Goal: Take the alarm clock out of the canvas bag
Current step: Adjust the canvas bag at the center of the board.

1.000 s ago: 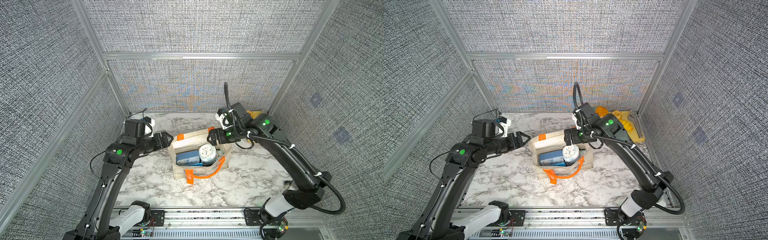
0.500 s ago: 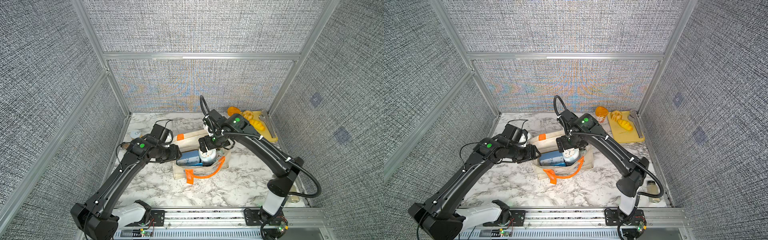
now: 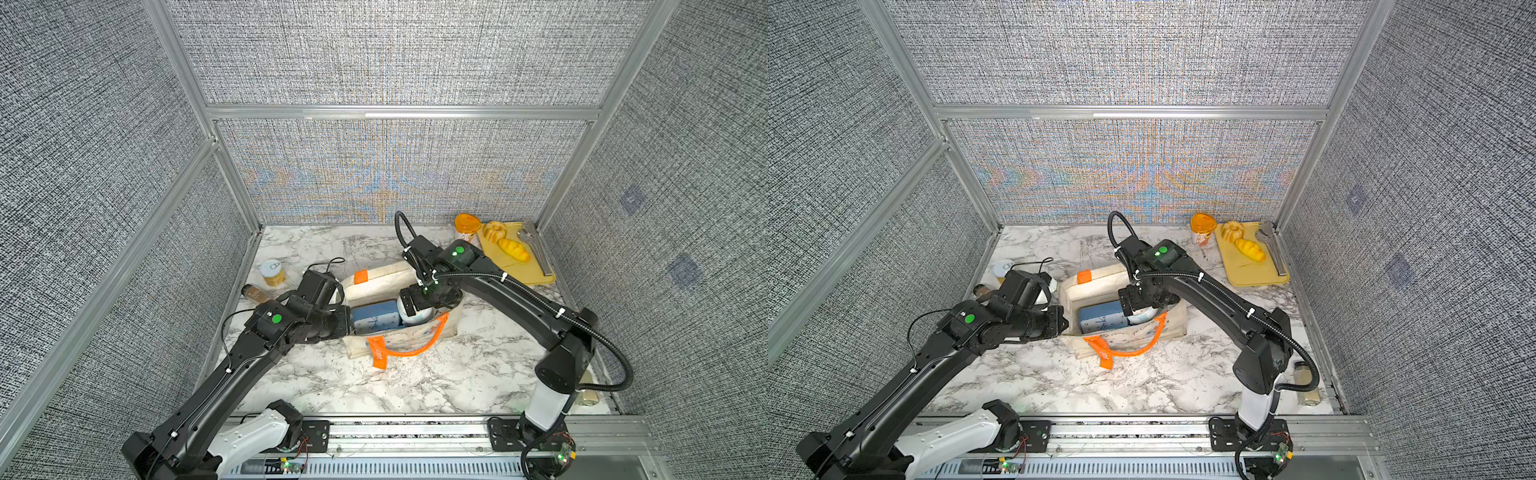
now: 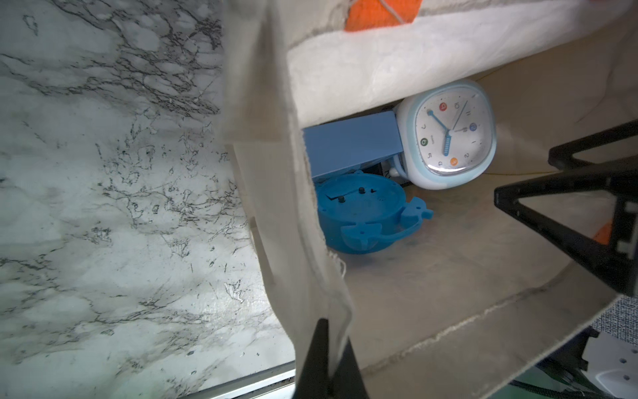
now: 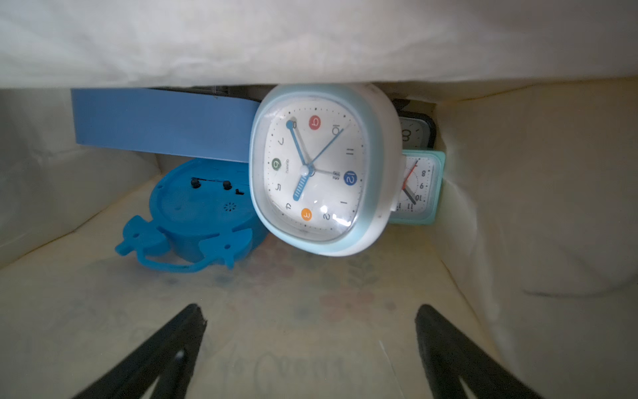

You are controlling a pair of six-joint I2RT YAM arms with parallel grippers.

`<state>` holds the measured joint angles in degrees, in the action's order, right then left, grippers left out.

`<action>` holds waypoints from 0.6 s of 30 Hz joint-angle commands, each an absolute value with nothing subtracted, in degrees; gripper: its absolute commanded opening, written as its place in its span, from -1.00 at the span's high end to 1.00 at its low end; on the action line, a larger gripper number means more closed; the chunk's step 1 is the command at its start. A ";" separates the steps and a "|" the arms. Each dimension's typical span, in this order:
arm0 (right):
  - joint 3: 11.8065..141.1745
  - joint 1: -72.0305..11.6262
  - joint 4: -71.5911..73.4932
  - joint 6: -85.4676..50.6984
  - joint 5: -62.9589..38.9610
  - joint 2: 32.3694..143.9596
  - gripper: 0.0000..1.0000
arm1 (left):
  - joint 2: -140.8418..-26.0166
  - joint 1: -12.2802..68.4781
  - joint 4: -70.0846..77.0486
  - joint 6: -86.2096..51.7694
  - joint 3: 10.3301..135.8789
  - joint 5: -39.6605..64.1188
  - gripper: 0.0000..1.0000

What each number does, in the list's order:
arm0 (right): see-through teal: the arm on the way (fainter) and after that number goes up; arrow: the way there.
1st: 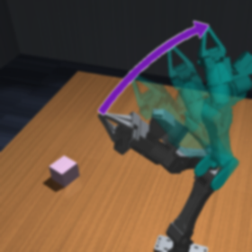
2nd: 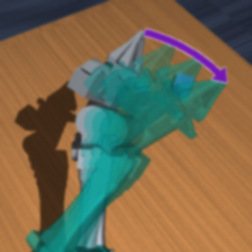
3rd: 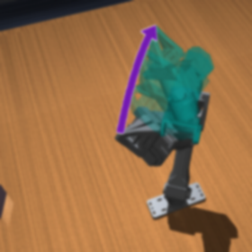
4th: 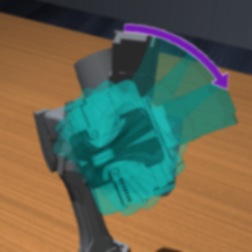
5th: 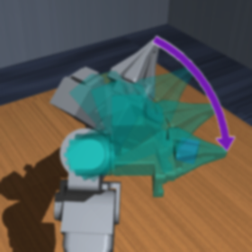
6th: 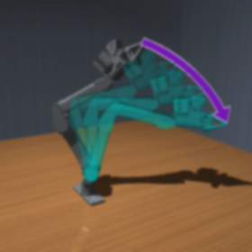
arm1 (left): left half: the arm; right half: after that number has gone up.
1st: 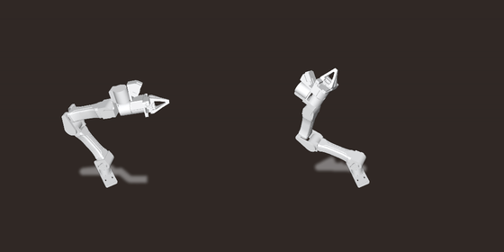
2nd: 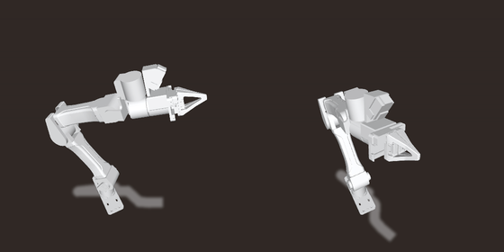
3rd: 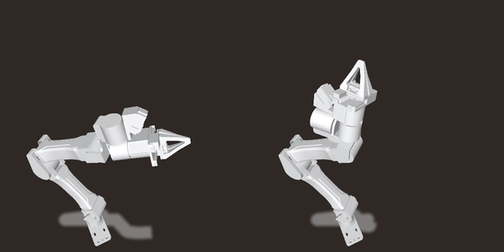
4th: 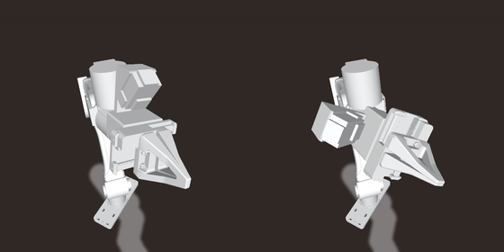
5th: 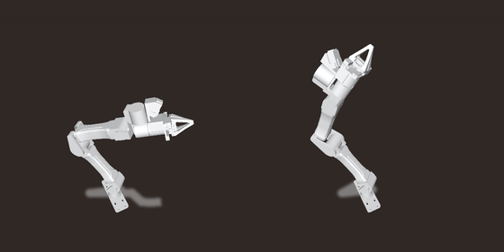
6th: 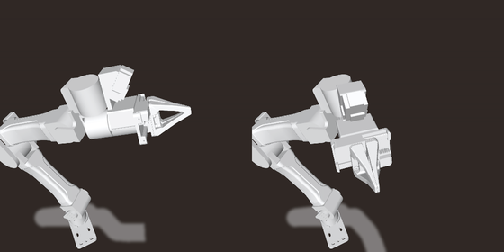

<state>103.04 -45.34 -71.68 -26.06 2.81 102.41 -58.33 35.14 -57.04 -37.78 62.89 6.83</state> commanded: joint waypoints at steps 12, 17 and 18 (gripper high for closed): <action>97.39 -43.00 -63.06 -29.09 3.67 103.16 -0.98 | -58.64 47.95 -53.17 -42.55 61.79 -5.86 1.00; 95.46 -42.36 -61.22 -29.25 3.45 104.05 -0.98 | -58.63 52.25 -53.14 -45.33 60.94 -8.79 1.00; 95.20 -42.39 -61.17 -29.21 3.42 104.36 -0.99 | -58.62 53.12 -53.04 -45.84 60.70 -9.33 1.00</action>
<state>95.74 -42.41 -61.71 -28.38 2.52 103.74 -58.61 51.62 -53.74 -43.53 60.99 -6.52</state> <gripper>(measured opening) 0.992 0.060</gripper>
